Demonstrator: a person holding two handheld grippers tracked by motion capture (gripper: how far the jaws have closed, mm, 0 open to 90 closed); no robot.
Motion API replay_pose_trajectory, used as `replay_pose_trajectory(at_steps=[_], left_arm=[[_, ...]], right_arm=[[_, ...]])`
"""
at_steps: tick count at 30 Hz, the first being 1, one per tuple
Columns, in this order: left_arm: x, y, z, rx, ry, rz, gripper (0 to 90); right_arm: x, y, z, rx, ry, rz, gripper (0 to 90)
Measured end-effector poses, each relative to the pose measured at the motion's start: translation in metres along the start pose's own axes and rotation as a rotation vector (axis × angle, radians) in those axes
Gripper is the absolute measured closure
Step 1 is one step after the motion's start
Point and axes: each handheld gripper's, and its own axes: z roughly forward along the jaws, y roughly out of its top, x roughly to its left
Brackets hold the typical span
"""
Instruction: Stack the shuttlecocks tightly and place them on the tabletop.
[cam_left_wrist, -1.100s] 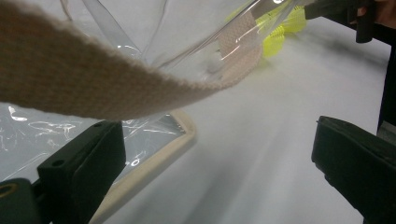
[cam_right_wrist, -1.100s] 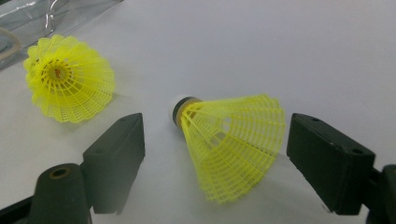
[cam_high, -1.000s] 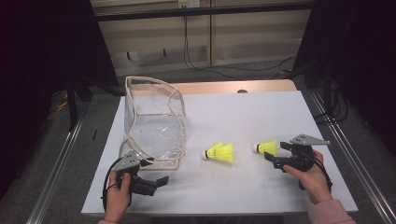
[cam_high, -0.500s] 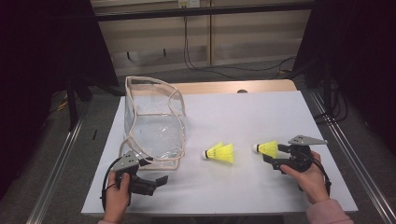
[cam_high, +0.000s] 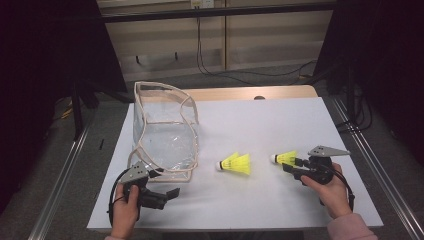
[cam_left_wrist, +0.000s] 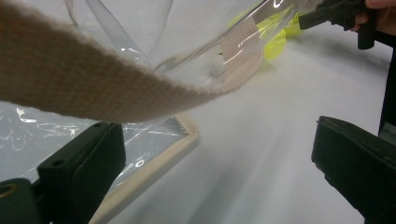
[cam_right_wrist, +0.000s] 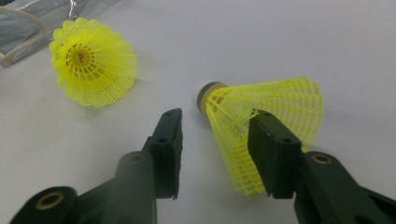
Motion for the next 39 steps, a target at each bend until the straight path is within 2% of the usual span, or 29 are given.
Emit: replay_pose_trajectory(at_steps=[14,20,23,24,25,27,31,33,34,38,39], left_arm=[[-0.0001,-0.0003,0.0004,0.001,-0.007,0.003,2.9],[0.0004,0.0000,-0.0003,0.007,0.000,0.009,2.9],[0.0001,-0.0001,0.0001,0.004,0.000,0.002,2.8],[0.0004,0.0001,-0.0003,0.007,0.001,0.011,2.8],[-0.0005,0.0001,-0.0001,-0.001,0.001,-0.001,2.9],[-0.0001,0.0003,-0.0006,0.000,0.001,0.001,2.9],[-0.0001,0.0001,-0.0004,0.002,0.000,0.001,2.8],[-0.0003,0.0001,-0.0003,0.001,0.001,0.002,2.9],[-0.0008,-0.0001,-0.0003,0.006,-0.009,-0.008,2.8],[0.0003,0.0001,-0.0003,0.000,0.000,0.001,2.9],[-0.0013,-0.0005,-0.0004,0.009,-0.012,-0.022,2.8]], right_arm=[[-0.0047,-0.0020,0.0014,0.007,0.007,0.000,80.2],[-0.0061,-0.0018,0.0000,-0.005,0.031,-0.006,87.1],[-0.0047,-0.0017,-0.0001,0.013,0.038,0.005,88.2],[-0.0049,-0.0017,0.0000,0.012,0.039,0.002,88.6],[-0.0057,-0.0017,0.0005,0.005,0.049,-0.009,88.8],[-0.0052,-0.0018,-0.0005,0.011,0.045,0.001,89.1],[-0.0064,-0.0015,-0.0009,-0.001,0.061,-0.016,89.3],[-0.0064,-0.0010,-0.0023,-0.009,0.055,-0.010,89.5],[-0.0062,-0.0005,-0.0034,-0.010,0.064,-0.007,89.4],[-0.0066,0.0000,-0.0057,-0.026,0.075,0.001,89.5],[-0.0068,0.0001,-0.0057,-0.031,0.077,-0.005,89.5]])
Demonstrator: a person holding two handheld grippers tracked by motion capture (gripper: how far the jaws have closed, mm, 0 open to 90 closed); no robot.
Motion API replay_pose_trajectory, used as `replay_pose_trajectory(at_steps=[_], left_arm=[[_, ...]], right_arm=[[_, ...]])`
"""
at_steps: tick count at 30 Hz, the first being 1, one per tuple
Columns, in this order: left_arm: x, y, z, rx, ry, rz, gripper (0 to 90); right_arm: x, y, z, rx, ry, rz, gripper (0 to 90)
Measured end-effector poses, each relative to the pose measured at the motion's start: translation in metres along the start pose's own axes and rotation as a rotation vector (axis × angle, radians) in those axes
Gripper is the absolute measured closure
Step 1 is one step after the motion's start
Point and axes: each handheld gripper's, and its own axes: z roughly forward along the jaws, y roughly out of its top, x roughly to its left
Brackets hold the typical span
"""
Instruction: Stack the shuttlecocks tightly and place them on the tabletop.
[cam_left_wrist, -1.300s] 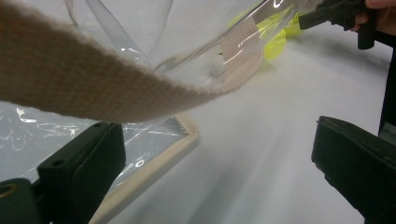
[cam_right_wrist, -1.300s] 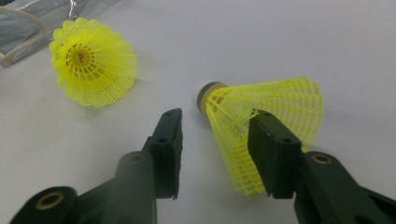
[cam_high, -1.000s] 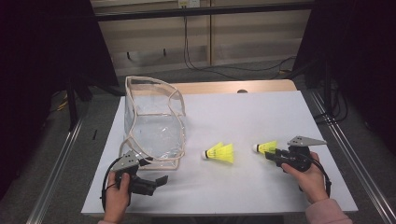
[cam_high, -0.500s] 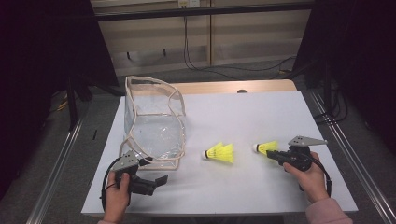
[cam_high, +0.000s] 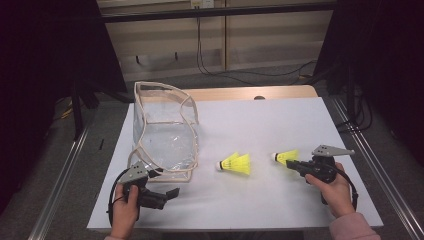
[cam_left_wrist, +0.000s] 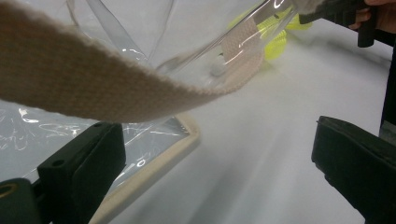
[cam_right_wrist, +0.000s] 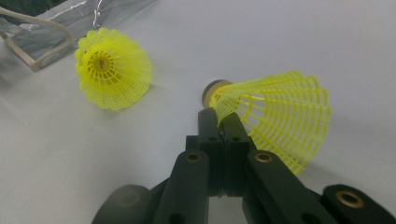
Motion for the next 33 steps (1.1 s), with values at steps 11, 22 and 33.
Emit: replay_pose_trajectory(at_steps=[11,22,33], left_arm=[[0.002,0.001,0.000,-0.011,0.013,0.023,2.9],[0.001,0.001,0.000,-0.005,0.011,0.029,2.8],[0.002,0.000,0.001,-0.004,0.010,0.026,2.9]], right_arm=[[0.005,0.002,0.001,-0.014,0.032,-0.019,89.5],[0.011,0.005,0.002,-0.016,0.057,-0.031,89.5],[0.015,0.006,0.005,-0.017,0.078,-0.043,89.5]])
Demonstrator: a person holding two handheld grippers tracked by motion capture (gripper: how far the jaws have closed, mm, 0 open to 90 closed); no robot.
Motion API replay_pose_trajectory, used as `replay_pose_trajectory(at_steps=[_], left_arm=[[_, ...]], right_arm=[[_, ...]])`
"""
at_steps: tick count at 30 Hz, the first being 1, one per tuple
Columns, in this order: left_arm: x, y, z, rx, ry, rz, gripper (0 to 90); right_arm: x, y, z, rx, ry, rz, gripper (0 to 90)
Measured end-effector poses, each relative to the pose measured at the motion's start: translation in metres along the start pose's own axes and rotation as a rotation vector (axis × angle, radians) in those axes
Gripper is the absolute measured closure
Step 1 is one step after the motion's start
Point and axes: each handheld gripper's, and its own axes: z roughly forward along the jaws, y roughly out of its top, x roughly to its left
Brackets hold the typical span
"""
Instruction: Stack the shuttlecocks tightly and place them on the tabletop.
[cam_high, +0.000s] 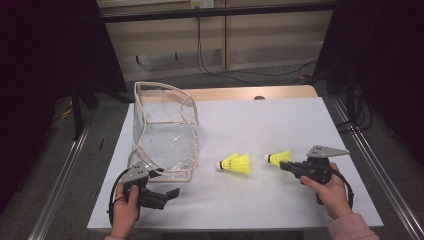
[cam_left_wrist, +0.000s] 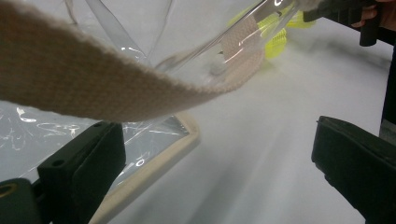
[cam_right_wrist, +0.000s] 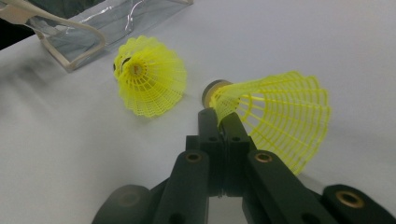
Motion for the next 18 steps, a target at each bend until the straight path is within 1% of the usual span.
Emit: replay_pose_trajectory(at_steps=[2,4,6,8,11,18], left_arm=[[0.0002,0.0001,-0.0001,0.005,0.002,0.001,2.9],[0.0000,-0.0001,-0.0002,-0.002,-0.001,-0.003,2.8],[0.0001,0.0002,-0.0002,0.005,0.002,0.002,2.9],[-0.0001,0.0001,-0.0003,-0.001,-0.002,-0.001,2.9],[0.0001,0.0002,-0.0003,0.005,0.001,0.002,2.8],[0.0002,0.0000,-0.0004,-0.001,-0.002,0.000,2.9]], right_arm=[[0.0007,0.0005,0.0005,-0.003,0.005,-0.005,89.5],[0.0011,0.0008,0.0009,-0.005,0.008,-0.008,89.5],[0.0017,0.0011,0.0014,-0.006,0.018,-0.008,89.5],[0.0022,0.0015,0.0015,-0.008,0.020,-0.008,89.5],[0.0032,0.0023,0.0016,-0.012,0.025,-0.006,89.5],[0.0043,0.0021,0.0038,-0.013,0.034,-0.008,89.5]])
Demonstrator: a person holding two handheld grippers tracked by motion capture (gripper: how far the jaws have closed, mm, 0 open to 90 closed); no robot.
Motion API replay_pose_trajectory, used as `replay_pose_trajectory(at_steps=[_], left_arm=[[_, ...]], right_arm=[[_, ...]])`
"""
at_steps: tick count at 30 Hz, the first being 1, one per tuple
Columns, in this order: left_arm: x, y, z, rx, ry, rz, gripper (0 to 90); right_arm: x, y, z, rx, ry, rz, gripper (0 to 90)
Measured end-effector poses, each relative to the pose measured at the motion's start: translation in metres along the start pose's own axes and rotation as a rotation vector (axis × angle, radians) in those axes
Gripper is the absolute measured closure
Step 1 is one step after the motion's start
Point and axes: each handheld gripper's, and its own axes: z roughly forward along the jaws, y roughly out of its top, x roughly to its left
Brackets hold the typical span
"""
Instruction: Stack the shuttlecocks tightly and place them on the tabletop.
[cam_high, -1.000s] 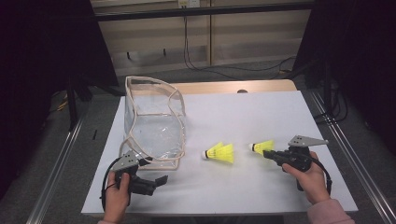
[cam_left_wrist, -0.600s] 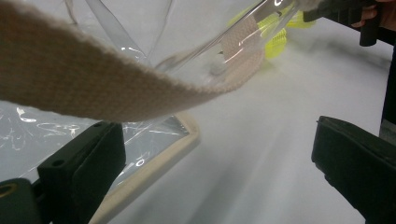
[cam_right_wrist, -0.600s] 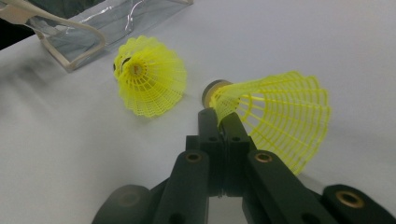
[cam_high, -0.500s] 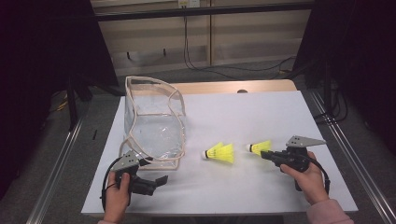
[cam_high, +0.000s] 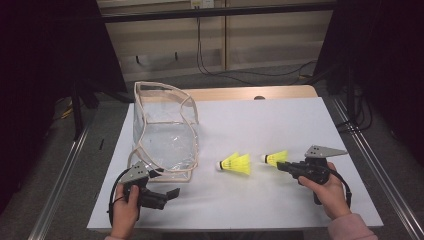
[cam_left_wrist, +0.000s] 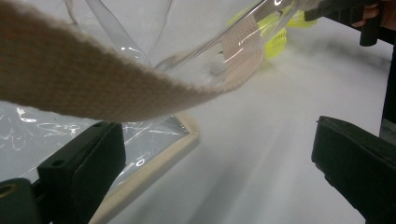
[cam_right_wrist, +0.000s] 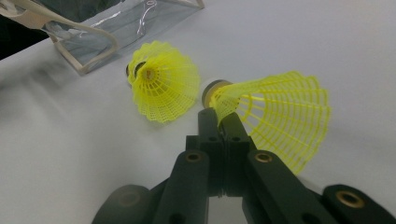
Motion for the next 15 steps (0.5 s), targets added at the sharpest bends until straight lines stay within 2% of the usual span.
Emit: replay_pose_trajectory(at_steps=[13,15], left_arm=[[-0.0003,0.0002,-0.0007,0.000,0.007,0.000,2.8],[-0.0006,0.0001,-0.0003,0.001,-0.002,0.000,2.8]], right_arm=[[0.0025,0.0004,0.0024,0.006,0.010,-0.009,89.5],[0.0033,0.0007,0.0033,0.004,0.010,-0.012,89.5]])
